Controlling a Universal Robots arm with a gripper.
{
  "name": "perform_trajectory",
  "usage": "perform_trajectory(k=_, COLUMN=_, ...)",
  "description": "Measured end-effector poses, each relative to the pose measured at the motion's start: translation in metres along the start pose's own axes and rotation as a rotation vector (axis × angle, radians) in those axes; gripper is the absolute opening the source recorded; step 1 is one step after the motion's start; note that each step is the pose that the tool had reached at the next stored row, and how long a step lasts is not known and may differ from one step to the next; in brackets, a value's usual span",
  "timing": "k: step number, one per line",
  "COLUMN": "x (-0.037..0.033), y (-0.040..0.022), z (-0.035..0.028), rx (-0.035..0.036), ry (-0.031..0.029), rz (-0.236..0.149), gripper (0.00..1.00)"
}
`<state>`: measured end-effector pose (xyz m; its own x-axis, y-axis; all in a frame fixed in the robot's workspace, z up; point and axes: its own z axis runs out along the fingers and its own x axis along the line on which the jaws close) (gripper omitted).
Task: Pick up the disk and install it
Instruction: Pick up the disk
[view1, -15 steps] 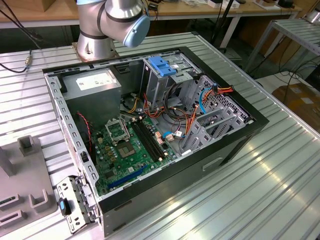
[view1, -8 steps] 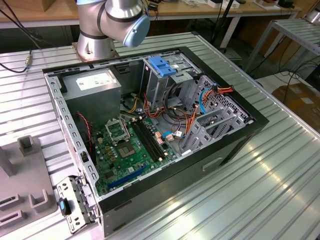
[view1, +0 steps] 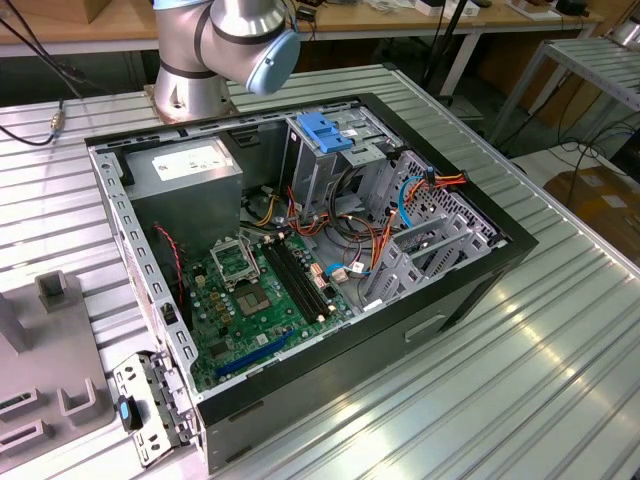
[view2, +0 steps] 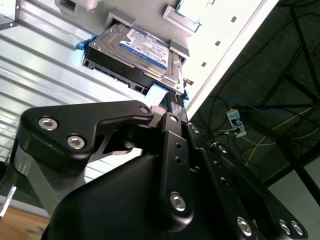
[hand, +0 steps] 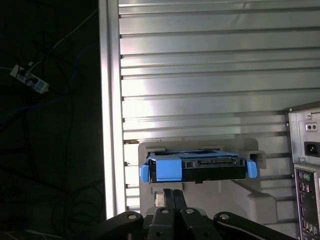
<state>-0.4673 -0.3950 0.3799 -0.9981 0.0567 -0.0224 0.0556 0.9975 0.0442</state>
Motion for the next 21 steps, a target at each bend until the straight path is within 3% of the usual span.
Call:
perform_trajectory(k=5, x=-0.0002, y=0.0, z=0.0, rx=-0.0002, ry=0.0006, rz=-0.011, gripper=0.11)
perform_trajectory(k=13, x=-0.0002, y=0.0, z=0.0, rx=-0.0028, ry=0.0056, rz=-0.125, gripper=0.11)
perform_trajectory(k=21, x=-0.0002, y=0.0, z=0.0, rx=-0.0045, ry=0.009, rz=-0.203, gripper=0.11)
